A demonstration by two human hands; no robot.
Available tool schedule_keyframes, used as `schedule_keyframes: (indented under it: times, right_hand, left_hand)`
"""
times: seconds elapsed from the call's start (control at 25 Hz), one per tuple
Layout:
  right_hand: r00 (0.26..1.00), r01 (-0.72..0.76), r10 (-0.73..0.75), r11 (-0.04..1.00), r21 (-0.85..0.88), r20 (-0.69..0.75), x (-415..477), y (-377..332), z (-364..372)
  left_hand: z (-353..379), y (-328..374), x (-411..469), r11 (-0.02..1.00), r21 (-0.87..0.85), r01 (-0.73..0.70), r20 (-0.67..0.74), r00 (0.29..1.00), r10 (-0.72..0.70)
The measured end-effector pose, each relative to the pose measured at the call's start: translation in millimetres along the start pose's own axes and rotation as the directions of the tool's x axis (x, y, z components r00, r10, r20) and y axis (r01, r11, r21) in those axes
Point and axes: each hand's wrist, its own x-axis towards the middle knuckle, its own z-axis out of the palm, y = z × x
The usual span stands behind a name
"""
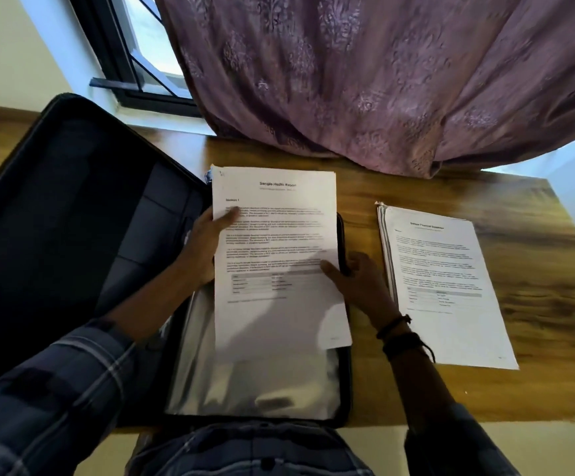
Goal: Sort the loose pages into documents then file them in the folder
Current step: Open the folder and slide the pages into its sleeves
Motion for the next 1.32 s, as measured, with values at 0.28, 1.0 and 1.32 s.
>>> schedule_keyframes:
  times: [0.28, 1.0, 1.32]
  right_hand:
    - [0.914, -0.153, -0.001, 0.926, 0.346, 0.407, 8.1, -18.6, -17.8]
    - [0.941, -0.253, -0.047, 0.554, 0.793, 0.334, 7.9, -67.4, 2.0]
    - [0.916, -0.361, -0.031, 0.37, 0.856, 0.4, 49.0, -98.8, 69.3]
  left_hand:
    - [4.4, 11.9, 24.3, 0.999, 0.018, 0.033, -0.022, 0.999, -0.033]
    - [-36.0, -26.7, 18.4, -0.162, 0.837, -0.522, 0.536, 0.725, 0.432]
    - [-61.1, -44.5, -17.0, -0.226, 0.794, -0.565, 0.594, 0.642, 0.484]
